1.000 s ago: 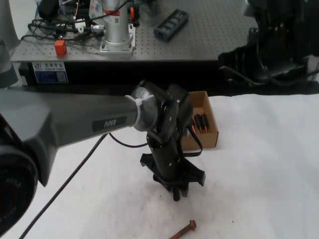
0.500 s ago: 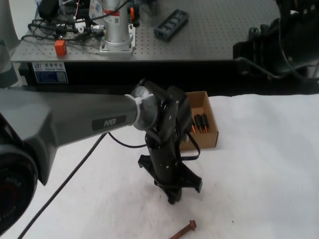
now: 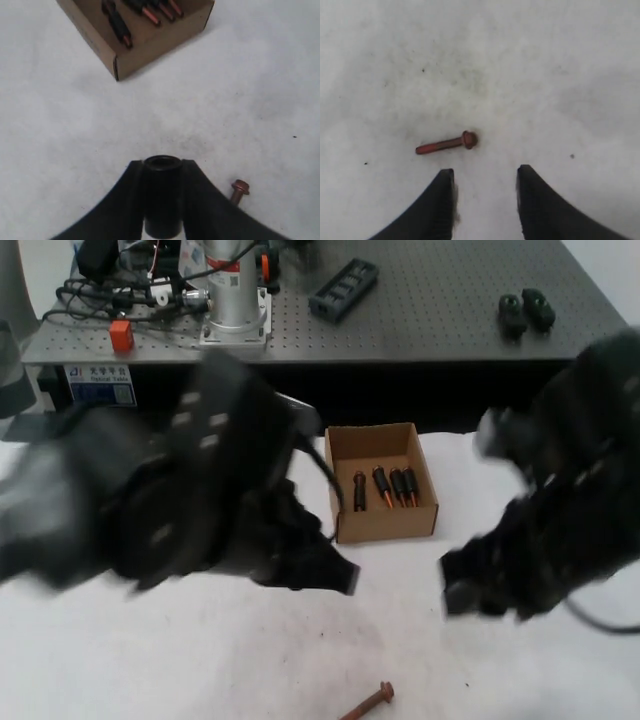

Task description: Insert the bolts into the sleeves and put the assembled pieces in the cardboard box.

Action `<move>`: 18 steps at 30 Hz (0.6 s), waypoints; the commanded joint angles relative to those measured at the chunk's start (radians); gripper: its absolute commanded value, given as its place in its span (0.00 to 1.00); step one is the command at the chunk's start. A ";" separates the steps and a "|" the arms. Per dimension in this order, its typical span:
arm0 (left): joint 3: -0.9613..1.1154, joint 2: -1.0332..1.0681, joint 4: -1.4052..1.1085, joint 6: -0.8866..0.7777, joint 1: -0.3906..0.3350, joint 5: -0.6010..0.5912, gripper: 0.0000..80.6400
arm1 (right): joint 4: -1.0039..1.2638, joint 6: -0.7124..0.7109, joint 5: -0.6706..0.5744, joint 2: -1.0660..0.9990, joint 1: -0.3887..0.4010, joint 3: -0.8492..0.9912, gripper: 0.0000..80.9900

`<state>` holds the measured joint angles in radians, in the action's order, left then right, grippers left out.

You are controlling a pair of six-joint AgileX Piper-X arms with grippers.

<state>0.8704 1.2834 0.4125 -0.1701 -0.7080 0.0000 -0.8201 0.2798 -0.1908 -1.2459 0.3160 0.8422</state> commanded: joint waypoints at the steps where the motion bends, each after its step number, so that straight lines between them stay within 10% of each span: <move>1: -0.029 -0.075 -0.041 -0.024 -0.002 0.015 0.01 | 0.032 0.118 -0.008 -0.044 0.064 -0.005 0.41; 18: -0.047 -0.405 0.174 -0.039 -0.002 0.011 0.01 | 0.252 0.552 -0.022 -0.379 0.233 0.002 0.49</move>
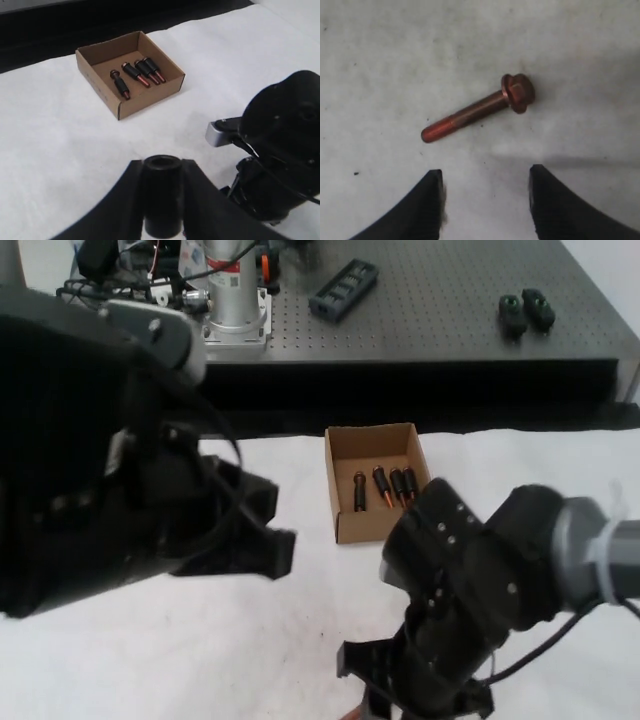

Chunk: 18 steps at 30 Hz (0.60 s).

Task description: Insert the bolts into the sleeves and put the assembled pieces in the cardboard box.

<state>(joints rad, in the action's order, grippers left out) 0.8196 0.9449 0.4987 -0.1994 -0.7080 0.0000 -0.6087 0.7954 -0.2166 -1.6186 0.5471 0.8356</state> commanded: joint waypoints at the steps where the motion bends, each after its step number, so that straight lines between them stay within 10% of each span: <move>1: 0.004 -0.082 0.112 -0.009 -0.002 0.011 0.01 | 0.072 0.068 0.004 -0.016 0.002 0.009 0.49; 18: 0.004 -0.176 0.214 -0.002 -0.002 -0.012 0.01 | 0.170 0.155 0.071 -0.092 -0.014 0.016 0.35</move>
<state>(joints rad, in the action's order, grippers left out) 0.8187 0.7800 0.7137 -0.1994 -0.7080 0.0000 -0.4548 0.9458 -0.1724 -1.6975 0.5446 0.8423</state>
